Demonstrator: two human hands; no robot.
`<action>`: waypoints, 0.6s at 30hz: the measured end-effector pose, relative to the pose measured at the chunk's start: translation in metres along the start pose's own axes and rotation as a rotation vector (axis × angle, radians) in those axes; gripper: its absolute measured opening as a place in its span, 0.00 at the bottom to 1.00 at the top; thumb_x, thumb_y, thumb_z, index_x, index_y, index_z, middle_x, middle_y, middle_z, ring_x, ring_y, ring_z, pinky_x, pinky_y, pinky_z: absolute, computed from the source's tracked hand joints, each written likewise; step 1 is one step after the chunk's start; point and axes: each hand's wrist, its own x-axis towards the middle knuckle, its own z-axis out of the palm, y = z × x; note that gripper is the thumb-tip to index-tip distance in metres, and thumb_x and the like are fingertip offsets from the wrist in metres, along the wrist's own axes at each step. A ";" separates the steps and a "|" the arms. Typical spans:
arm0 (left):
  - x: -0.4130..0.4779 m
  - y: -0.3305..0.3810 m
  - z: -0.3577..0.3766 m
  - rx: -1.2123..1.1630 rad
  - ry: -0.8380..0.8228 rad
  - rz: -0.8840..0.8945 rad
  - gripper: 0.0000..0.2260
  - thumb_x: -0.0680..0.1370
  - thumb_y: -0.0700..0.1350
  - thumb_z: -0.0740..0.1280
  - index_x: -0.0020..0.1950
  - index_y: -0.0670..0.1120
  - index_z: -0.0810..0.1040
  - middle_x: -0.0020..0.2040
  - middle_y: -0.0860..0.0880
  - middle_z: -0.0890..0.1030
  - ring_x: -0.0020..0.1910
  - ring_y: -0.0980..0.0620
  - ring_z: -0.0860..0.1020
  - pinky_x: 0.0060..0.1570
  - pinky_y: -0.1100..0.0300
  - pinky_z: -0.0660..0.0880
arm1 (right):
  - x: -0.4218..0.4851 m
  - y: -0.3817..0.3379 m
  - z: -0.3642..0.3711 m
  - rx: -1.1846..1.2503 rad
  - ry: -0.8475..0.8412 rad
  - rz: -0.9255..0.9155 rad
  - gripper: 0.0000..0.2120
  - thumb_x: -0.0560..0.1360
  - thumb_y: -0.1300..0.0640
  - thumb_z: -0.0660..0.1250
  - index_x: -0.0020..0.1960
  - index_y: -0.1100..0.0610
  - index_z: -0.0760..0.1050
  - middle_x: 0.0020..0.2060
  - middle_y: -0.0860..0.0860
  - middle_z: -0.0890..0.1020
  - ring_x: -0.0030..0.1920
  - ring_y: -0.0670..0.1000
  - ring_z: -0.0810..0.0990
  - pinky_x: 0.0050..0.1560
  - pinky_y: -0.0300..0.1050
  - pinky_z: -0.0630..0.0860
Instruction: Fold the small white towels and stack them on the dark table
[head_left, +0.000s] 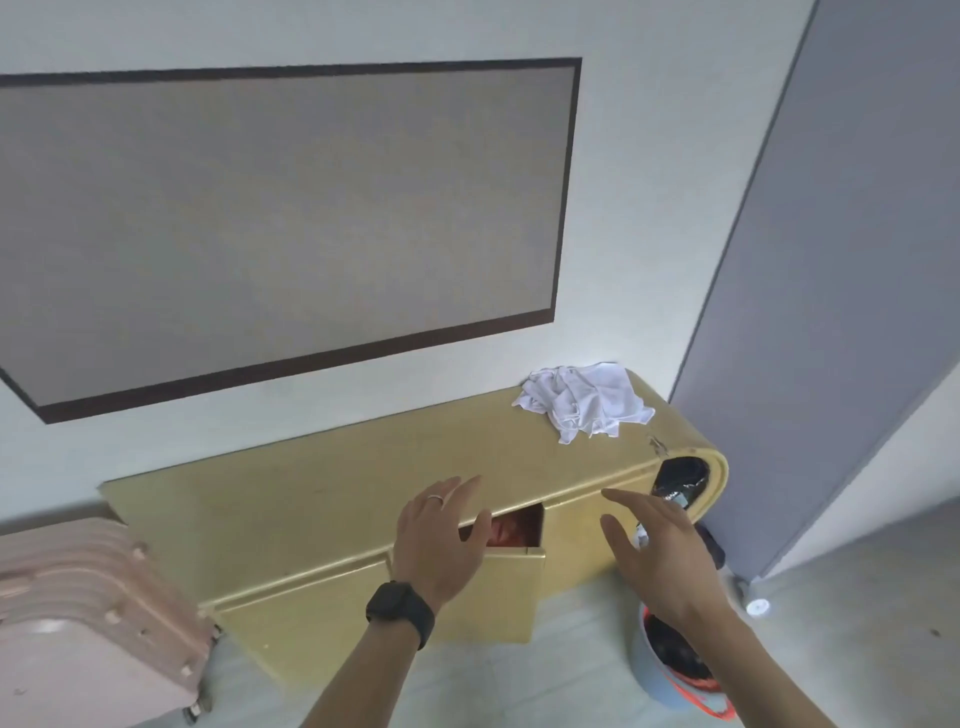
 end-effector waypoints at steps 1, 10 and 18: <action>0.018 -0.004 0.010 0.005 -0.030 -0.006 0.22 0.81 0.60 0.56 0.75 0.62 0.63 0.73 0.55 0.70 0.75 0.54 0.61 0.75 0.55 0.55 | 0.014 0.006 0.008 -0.006 -0.021 0.026 0.15 0.76 0.49 0.70 0.63 0.45 0.79 0.56 0.41 0.81 0.62 0.47 0.74 0.56 0.41 0.69; 0.149 -0.020 0.112 0.058 -0.251 -0.062 0.22 0.80 0.60 0.57 0.75 0.61 0.65 0.73 0.53 0.70 0.74 0.53 0.63 0.73 0.55 0.56 | 0.147 0.100 0.082 -0.084 -0.249 0.225 0.17 0.77 0.47 0.67 0.66 0.44 0.76 0.60 0.43 0.79 0.64 0.50 0.73 0.61 0.48 0.72; 0.268 -0.014 0.203 0.109 -0.452 -0.195 0.23 0.81 0.57 0.56 0.76 0.59 0.62 0.76 0.52 0.65 0.74 0.50 0.61 0.73 0.54 0.56 | 0.288 0.199 0.151 -0.127 -0.449 0.331 0.18 0.78 0.46 0.66 0.66 0.45 0.75 0.63 0.46 0.78 0.64 0.52 0.73 0.59 0.50 0.72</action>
